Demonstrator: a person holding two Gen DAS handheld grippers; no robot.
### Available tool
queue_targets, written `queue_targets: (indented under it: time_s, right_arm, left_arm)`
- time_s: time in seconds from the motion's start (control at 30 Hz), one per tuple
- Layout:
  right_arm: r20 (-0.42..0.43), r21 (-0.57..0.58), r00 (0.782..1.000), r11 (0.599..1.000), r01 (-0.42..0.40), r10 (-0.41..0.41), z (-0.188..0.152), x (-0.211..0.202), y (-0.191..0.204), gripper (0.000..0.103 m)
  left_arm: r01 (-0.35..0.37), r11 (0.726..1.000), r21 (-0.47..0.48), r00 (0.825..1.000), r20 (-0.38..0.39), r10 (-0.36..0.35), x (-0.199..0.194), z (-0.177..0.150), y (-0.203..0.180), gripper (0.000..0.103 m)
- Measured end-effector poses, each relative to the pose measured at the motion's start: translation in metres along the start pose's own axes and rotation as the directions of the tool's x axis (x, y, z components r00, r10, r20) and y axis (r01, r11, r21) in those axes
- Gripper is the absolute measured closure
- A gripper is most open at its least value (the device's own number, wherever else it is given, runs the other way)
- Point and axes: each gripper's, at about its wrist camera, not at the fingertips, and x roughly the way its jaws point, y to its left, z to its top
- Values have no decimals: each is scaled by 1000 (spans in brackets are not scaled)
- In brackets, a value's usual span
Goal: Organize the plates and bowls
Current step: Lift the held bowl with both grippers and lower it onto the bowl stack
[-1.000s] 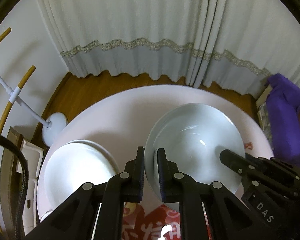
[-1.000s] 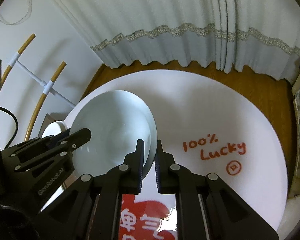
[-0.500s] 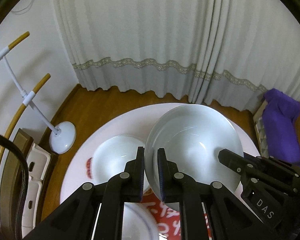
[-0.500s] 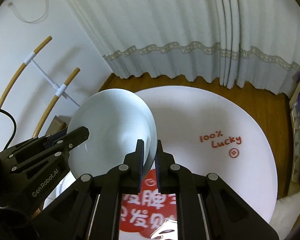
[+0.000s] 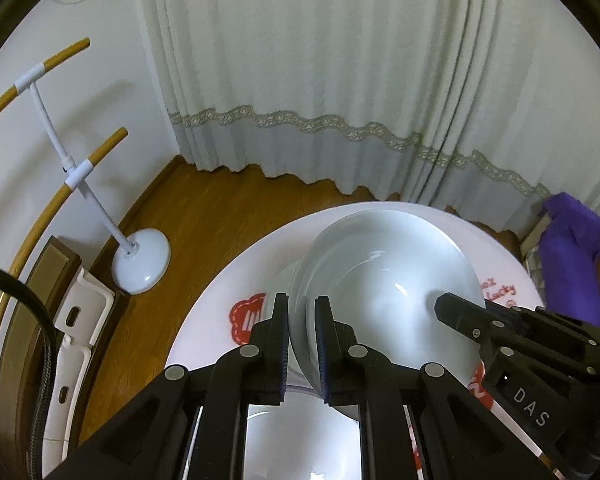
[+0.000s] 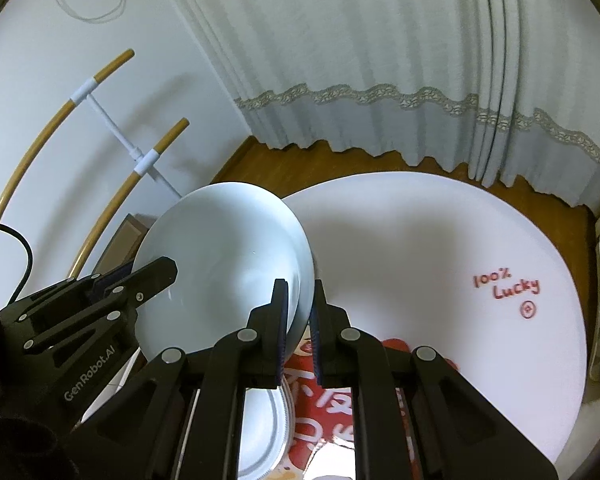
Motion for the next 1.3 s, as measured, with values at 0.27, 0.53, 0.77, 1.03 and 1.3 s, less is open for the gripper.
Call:
queue_targets:
  time_s: [0.27, 0.53, 0.77, 1.03, 1.3]
  right_arm:
    - [-51, -3, 999, 1000, 19, -19, -2, 33, 4, 93]
    - [-68, -4, 997, 999, 36, -37, -4, 46, 5, 93]
    - [-81, 3, 996, 999, 47, -47, -5, 54, 3, 93]
    - [-81, -3, 995, 998, 63, -63, -6, 57, 5, 93]
    - [-79, 7, 994, 997, 77, -76, -7, 64, 5, 90]
  left_arm:
    - [9, 1000, -10, 998, -58, -10, 39, 18, 8, 95]
    - [9, 1000, -16, 996, -84, -10, 64, 37, 11, 95]
    - [7, 1000, -19, 996, -89, -9, 81, 42, 12, 95]
    - [14, 1000, -27, 996, -90, -16, 86, 37, 12, 95]
    - [22, 999, -35, 995, -97, -25, 94, 37, 17, 95]
